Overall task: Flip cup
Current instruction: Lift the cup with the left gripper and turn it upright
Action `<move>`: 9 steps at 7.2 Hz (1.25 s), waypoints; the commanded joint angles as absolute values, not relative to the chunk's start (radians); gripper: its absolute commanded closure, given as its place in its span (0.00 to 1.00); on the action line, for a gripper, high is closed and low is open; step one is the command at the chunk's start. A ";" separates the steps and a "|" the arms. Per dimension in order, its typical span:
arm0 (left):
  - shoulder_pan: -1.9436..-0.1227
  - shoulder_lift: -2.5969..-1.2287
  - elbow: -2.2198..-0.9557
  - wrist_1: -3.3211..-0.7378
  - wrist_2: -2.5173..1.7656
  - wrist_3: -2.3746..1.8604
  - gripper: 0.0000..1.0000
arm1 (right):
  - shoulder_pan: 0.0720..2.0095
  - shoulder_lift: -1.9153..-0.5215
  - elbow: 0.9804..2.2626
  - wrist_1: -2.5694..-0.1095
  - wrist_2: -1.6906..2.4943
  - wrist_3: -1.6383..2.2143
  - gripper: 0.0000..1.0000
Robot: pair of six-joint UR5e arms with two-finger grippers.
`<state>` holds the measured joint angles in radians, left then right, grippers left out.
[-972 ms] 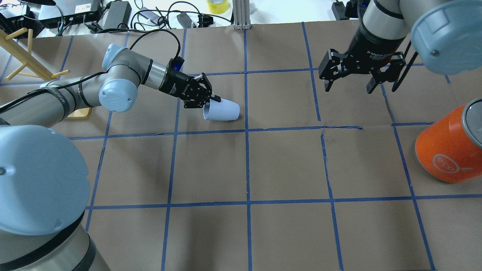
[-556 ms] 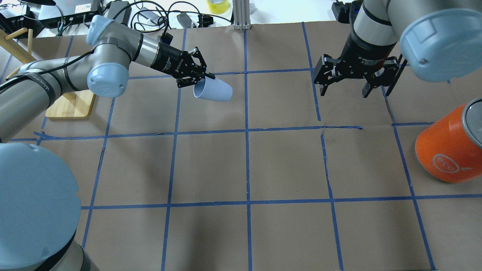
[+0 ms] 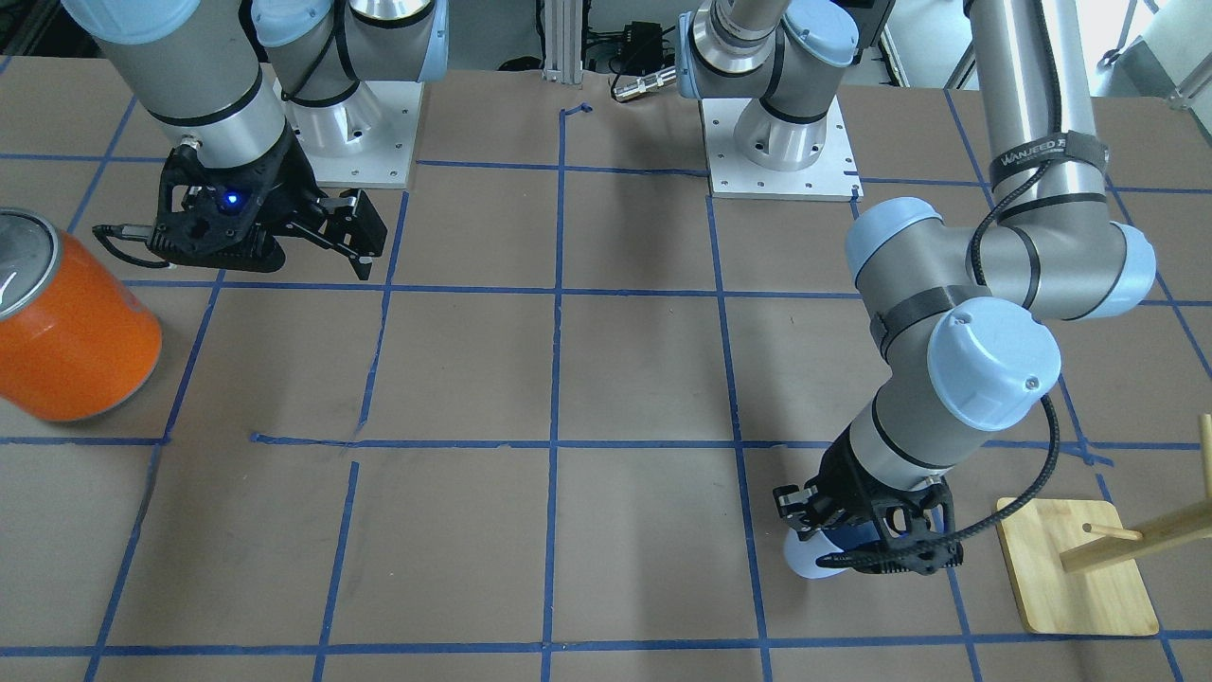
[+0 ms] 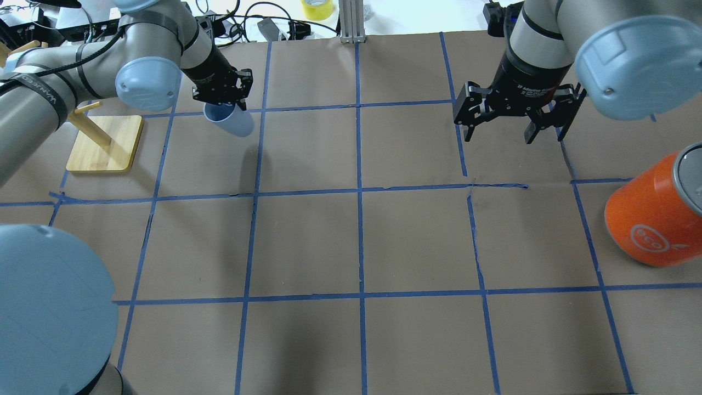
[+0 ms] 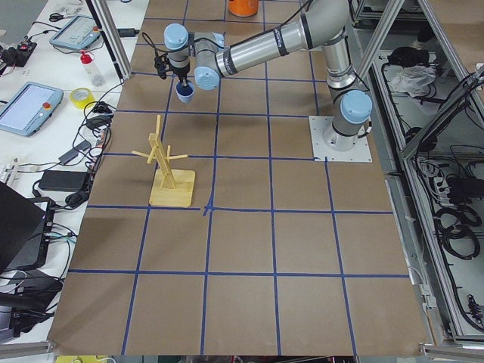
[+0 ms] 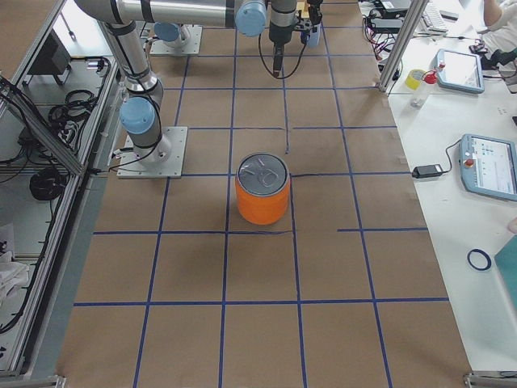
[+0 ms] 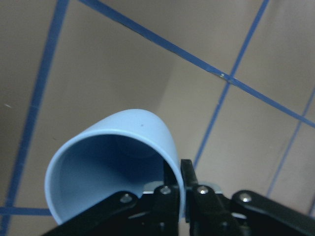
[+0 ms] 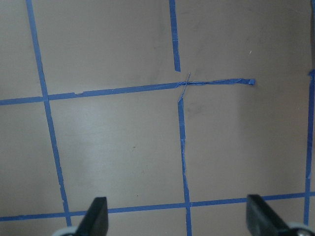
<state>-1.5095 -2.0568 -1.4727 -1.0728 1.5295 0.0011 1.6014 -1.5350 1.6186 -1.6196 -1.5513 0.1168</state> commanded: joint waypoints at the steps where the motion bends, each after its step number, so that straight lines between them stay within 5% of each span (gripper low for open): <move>1: -1.509 -2.072 -1.473 -1.066 1.680 0.195 1.00 | 1.601 -1.534 1.620 -1.618 -1.552 0.117 0.00; 6: -1.509 -2.100 -1.488 -1.077 1.703 0.193 0.86 | 1.601 -1.537 1.621 -1.617 -1.548 0.120 0.00; 9: -1.509 -2.103 -1.491 -1.077 1.697 0.193 0.52 | 1.601 -1.532 1.621 -1.626 -1.542 0.120 0.00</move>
<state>-1.5094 -2.1024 -1.4904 -1.0766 1.6991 0.1933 1.6015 -1.5339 1.6214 -1.6208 -1.5461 0.1196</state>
